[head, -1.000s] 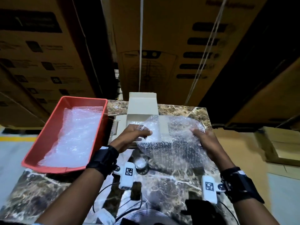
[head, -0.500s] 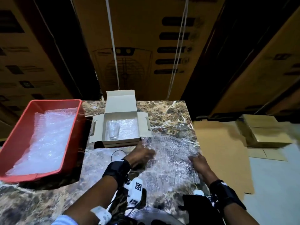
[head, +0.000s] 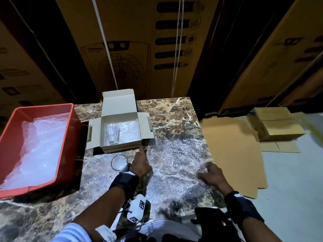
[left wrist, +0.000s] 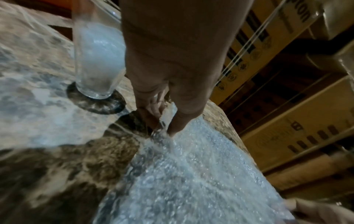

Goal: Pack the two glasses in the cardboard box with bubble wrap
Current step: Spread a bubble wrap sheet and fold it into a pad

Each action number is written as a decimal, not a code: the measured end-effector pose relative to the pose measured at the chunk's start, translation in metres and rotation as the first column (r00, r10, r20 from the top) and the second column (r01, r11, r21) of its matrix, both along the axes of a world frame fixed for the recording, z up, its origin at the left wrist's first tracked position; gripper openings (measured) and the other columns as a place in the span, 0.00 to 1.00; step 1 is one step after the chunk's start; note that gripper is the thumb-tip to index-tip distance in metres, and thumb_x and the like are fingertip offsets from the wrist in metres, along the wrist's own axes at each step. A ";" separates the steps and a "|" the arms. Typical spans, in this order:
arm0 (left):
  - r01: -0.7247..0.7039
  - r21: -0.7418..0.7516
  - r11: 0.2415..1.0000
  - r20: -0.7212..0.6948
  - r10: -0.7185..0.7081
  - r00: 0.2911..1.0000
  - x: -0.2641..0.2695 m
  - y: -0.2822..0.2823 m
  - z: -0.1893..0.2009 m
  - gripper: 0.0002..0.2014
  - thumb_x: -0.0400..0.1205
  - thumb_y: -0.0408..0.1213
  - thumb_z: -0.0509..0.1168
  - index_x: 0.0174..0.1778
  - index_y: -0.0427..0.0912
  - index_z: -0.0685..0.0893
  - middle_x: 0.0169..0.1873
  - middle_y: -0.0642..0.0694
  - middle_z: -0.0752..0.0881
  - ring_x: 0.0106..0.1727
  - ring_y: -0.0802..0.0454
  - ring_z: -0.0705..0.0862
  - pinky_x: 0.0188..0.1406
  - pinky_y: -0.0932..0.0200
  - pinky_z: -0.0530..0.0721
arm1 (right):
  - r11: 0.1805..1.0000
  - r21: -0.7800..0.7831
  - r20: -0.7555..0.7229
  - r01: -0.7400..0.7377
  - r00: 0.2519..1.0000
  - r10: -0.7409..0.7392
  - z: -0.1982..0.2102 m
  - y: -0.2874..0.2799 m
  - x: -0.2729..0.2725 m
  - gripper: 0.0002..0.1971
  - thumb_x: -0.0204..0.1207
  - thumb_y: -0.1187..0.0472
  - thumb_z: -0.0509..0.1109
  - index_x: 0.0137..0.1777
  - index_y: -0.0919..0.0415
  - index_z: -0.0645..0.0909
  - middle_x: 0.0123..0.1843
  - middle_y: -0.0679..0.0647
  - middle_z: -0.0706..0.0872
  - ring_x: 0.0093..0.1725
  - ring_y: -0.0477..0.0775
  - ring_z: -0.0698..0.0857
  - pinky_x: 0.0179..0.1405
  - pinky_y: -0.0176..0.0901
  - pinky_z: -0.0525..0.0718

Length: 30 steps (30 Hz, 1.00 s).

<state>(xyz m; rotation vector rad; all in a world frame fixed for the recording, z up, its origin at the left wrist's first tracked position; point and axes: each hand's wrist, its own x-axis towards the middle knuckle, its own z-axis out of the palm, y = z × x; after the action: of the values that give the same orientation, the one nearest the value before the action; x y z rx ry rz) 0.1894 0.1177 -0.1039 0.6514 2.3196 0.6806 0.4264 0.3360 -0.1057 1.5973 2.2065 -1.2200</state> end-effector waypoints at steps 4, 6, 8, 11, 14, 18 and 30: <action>0.038 -0.027 0.999 -0.247 -0.043 0.968 0.011 -0.008 -0.010 0.42 0.75 0.24 0.75 0.79 0.44 0.58 0.65 0.37 0.67 0.53 0.31 0.82 0.45 0.36 0.88 | 0.979 0.100 0.153 -0.179 0.975 0.163 -0.007 -0.006 0.009 0.26 0.71 0.49 0.83 0.60 0.57 0.73 0.50 0.55 0.86 0.43 0.54 0.82 0.36 0.41 0.73; 0.098 -0.013 0.995 -0.390 -0.095 0.916 0.016 -0.011 -0.010 0.29 0.81 0.32 0.72 0.72 0.43 0.63 0.60 0.40 0.68 0.46 0.37 0.81 0.33 0.40 0.88 | 0.974 0.136 0.167 -0.180 0.973 0.156 -0.006 -0.009 0.015 0.29 0.71 0.45 0.83 0.61 0.55 0.70 0.52 0.54 0.85 0.47 0.56 0.82 0.40 0.43 0.73; 0.245 0.048 0.968 -0.459 -0.196 0.866 0.020 -0.016 -0.010 0.17 0.83 0.38 0.68 0.63 0.45 0.69 0.53 0.45 0.71 0.43 0.42 0.76 0.35 0.42 0.85 | 0.952 0.226 0.172 -0.205 0.971 0.168 -0.002 -0.013 0.018 0.32 0.69 0.42 0.83 0.60 0.53 0.67 0.49 0.51 0.81 0.46 0.57 0.82 0.36 0.46 0.71; 0.477 0.033 0.878 -0.343 -0.438 0.831 0.029 -0.024 -0.001 0.12 0.76 0.50 0.70 0.47 0.55 0.73 0.45 0.54 0.74 0.45 0.50 0.75 0.45 0.45 0.84 | 0.897 0.339 0.085 -0.285 0.958 0.272 0.000 -0.016 0.019 0.27 0.69 0.48 0.83 0.56 0.53 0.69 0.45 0.46 0.81 0.41 0.56 0.81 0.29 0.45 0.68; 0.551 -0.018 0.834 -0.114 -0.549 0.828 0.033 -0.031 0.002 0.22 0.66 0.61 0.79 0.43 0.54 0.80 0.41 0.57 0.83 0.44 0.57 0.81 0.45 0.53 0.84 | 0.863 0.346 -0.025 -0.367 0.916 0.399 0.000 -0.019 0.014 0.15 0.71 0.55 0.81 0.45 0.50 0.75 0.41 0.46 0.80 0.39 0.51 0.79 0.31 0.41 0.70; 0.656 -0.125 0.744 0.020 -0.659 0.752 0.038 -0.033 0.004 0.30 0.57 0.58 0.88 0.46 0.48 0.85 0.39 0.54 0.91 0.44 0.52 0.87 0.44 0.55 0.82 | 0.860 0.040 -0.145 -0.510 0.848 0.510 -0.003 -0.025 0.007 0.10 0.72 0.54 0.84 0.44 0.50 0.83 0.40 0.46 0.87 0.36 0.42 0.82 0.37 0.37 0.81; 0.409 0.044 0.912 0.075 -0.411 0.909 0.038 -0.024 0.015 0.13 0.64 0.48 0.77 0.36 0.44 0.85 0.38 0.50 0.92 0.43 0.52 0.91 0.41 0.50 0.90 | 0.769 -0.108 -0.146 -0.630 0.775 0.615 0.005 -0.022 0.015 0.35 0.46 0.34 0.91 0.51 0.49 0.84 0.43 0.41 0.79 0.38 0.41 0.76 0.35 0.34 0.73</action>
<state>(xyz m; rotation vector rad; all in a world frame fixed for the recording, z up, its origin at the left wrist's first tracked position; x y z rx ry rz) 0.2271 0.0942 -0.0884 1.0640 2.0072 0.5291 0.4409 0.3143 -0.1004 0.6387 2.3398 -1.2218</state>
